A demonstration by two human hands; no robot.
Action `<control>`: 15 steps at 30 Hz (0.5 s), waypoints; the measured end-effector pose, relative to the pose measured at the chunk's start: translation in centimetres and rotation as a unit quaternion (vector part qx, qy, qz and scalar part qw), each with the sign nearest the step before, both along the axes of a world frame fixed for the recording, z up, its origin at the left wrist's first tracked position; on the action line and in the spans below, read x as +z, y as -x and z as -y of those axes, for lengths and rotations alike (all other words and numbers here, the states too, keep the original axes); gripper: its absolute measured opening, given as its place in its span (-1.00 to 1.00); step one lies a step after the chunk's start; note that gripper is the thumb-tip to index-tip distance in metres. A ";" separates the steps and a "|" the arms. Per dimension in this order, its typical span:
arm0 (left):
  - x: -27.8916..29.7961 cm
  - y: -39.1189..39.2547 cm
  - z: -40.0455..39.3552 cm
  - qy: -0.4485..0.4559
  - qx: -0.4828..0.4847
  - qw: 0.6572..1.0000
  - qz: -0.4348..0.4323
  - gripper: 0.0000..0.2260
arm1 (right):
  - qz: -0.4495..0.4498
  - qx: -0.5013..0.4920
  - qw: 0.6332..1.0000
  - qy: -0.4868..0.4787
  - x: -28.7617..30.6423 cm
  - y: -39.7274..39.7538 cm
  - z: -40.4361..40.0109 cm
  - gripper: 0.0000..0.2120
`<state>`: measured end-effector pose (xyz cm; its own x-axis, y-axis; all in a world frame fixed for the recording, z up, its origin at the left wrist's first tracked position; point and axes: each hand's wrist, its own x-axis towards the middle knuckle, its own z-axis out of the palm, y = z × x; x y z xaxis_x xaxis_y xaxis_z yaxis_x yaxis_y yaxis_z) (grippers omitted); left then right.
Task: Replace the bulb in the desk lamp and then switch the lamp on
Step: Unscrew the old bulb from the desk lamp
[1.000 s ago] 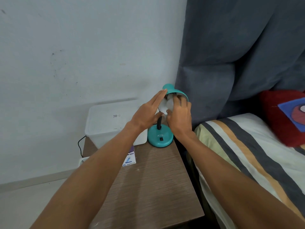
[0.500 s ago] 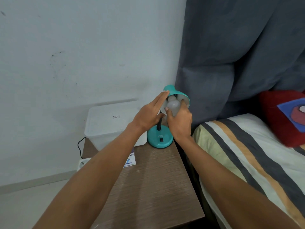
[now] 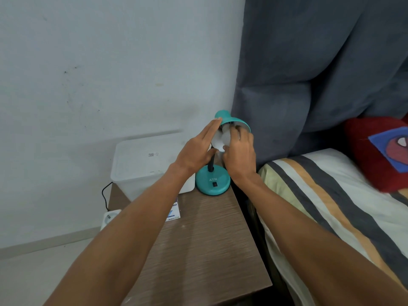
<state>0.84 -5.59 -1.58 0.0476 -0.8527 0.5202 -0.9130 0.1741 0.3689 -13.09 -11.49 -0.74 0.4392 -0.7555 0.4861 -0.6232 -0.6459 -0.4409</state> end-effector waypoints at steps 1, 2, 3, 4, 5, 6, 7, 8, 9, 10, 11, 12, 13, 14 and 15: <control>0.1 0.0 -0.1 0.000 0.001 1.000 0.003 -0.25 | -0.002 0.010 1.000 0.008 -0.1 0.1 0.0 -0.35; 0.1 0.0 -0.1 0.000 0.001 1.000 0.005 -0.25 | 0.011 0.013 1.000 0.005 -0.3 0.1 -0.1 -0.34; 0.1 0.0 -0.2 0.000 0.001 1.000 0.006 -0.26 | 0.036 0.007 0.999 -0.010 -0.4 0.0 -0.2 -0.33; 0.1 0.0 -0.1 -0.001 0.000 1.000 0.004 -0.26 | 0.065 -0.005 0.997 -0.029 -0.4 -0.1 -0.3 -0.33; 0.0 0.0 -0.1 -0.003 -0.001 1.000 0.003 -0.26 | 0.087 -0.017 0.995 -0.050 -0.5 -0.3 -0.4 -0.33; 0.0 0.0 -0.1 -0.005 -0.003 1.000 0.003 -0.25 | 0.096 -0.025 0.993 -0.068 -0.4 -0.4 -0.3 -0.35; 0.0 0.0 0.0 -0.008 -0.003 1.000 0.004 -0.23 | 0.089 -0.027 0.993 -0.079 -0.3 -0.5 -0.3 -0.38; -0.1 -0.1 0.0 -0.008 -0.002 1.000 0.003 -0.23 | 0.069 -0.024 0.995 -0.071 -0.2 -0.5 -0.2 -0.40; 0.0 -0.1 -0.1 -0.007 -0.002 1.000 0.000 -0.23 | 0.044 -0.018 0.998 -0.048 -0.1 -0.4 -0.1 -0.41; -0.1 -0.1 -0.1 -0.004 -0.002 1.000 -0.003 -0.24 | 0.022 -0.008 0.999 -0.025 -0.1 -0.3 -0.1 -0.41; -0.1 -0.1 -0.2 -0.001 -0.001 1.000 -0.004 -0.25 | 0.008 0.002 1.000 -0.009 -0.1 -0.2 0.0 -0.40; 0.0 -0.1 -0.2 0.000 -0.001 1.000 -0.003 -0.26 | 0.006 0.008 1.000 -0.005 -0.2 0.0 0.0 -0.39; 0.0 -0.2 -0.2 -0.003 -0.001 1.000 -0.001 -0.25 | 0.013 0.009 1.000 -0.009 -0.2 0.1 0.0 -0.37; 0.0 -0.2 -0.2 -0.005 -0.002 1.000 0.001 -0.24 | 0.029 0.005 0.999 -0.019 -0.3 0.1 0.0 -0.35; 0.0 -0.2 -0.1 -0.008 -0.002 1.000 0.002 -0.24 | 0.049 -0.003 0.998 -0.034 -0.3 0.1 -0.2 -0.34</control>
<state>1.02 -5.45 -1.55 0.0416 -0.8609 0.5071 -0.9141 0.1721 0.3672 -13.18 -11.34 -1.08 0.3871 -0.7912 0.4734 -0.5786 -0.6082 -0.5434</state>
